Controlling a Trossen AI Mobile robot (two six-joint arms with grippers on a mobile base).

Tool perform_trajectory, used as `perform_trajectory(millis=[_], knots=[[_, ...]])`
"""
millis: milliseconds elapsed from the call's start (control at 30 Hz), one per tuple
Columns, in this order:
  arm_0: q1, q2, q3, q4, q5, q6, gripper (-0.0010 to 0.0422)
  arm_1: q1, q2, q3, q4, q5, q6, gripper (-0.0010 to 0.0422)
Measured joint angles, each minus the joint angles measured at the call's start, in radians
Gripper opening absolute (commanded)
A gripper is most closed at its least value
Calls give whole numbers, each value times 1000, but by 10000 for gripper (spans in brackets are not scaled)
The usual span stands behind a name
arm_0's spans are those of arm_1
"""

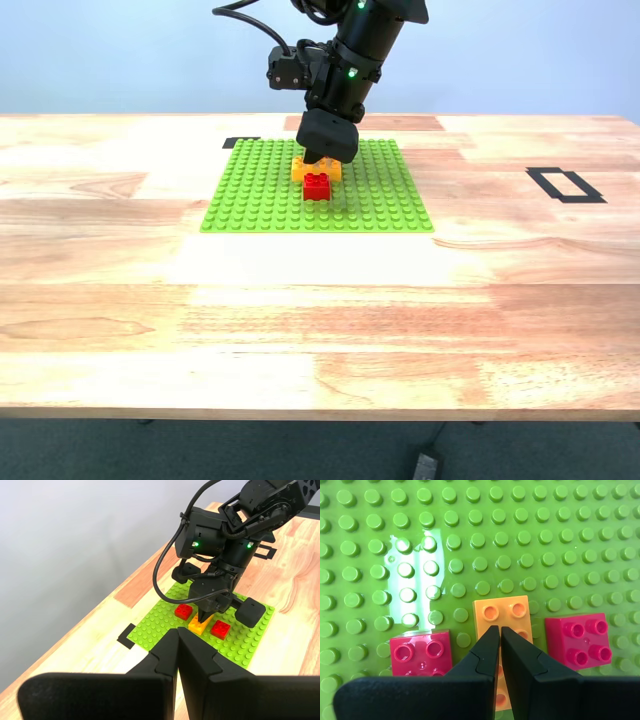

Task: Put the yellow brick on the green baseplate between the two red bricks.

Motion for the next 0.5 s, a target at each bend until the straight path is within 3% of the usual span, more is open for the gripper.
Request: perform_trajectory(millis=[500], knots=[[0,0,0,2,0,0,0,-9,-102,98,-51,68,-18,7]])
